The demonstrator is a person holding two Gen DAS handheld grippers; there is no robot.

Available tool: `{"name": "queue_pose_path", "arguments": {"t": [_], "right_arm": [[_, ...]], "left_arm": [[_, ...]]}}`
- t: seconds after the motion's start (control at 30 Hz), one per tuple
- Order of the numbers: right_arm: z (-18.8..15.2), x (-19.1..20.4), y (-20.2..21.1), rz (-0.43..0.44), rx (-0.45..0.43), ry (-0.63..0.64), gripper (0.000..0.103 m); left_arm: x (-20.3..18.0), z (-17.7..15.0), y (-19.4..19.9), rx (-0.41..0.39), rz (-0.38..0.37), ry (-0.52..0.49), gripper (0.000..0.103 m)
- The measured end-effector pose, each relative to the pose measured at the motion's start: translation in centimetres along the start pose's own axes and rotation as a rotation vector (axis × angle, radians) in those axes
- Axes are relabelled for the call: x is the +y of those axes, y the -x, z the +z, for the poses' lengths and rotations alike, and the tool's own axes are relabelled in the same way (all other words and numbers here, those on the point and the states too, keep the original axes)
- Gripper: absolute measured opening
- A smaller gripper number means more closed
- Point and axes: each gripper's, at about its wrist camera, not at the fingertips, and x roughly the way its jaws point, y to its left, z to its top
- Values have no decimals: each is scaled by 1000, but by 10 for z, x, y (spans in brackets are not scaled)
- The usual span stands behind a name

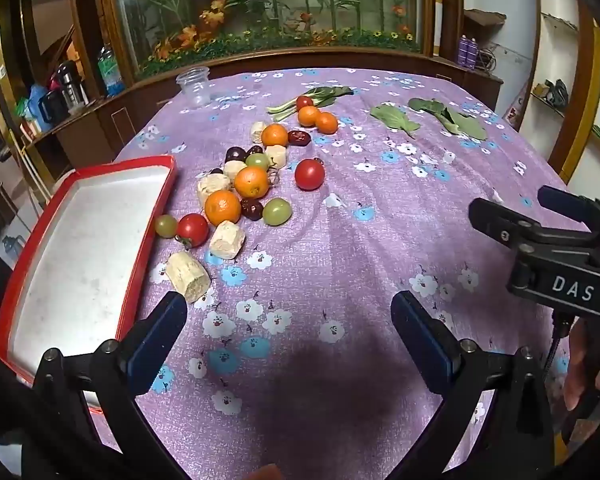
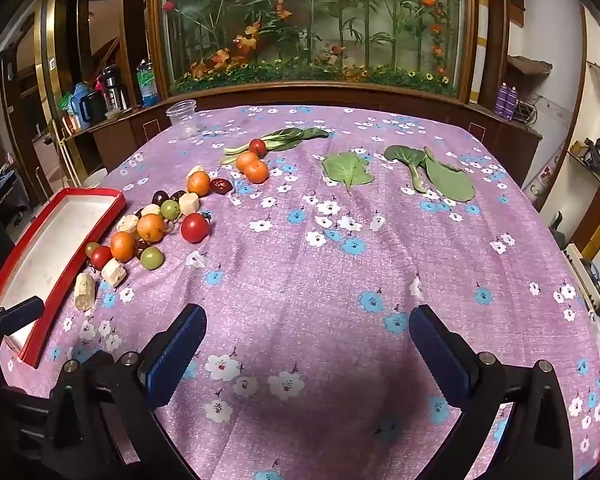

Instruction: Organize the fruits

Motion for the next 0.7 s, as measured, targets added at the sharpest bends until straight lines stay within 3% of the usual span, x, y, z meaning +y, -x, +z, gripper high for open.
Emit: {"name": "queue_pose_path", "arguments": {"t": [0.1,0.27,0.7], "right_arm": [[0,-2,0,6,-14,-5,102],[-1,3,3,4,-19,-3,102],[-1,10,5,18,-11,6,102]], "left_arm": [[7,1,-6,29,-7,26,103],[-1,-5,-1,3,7,-7,103],[3,-10,-9,66,-64,13,103]]}}
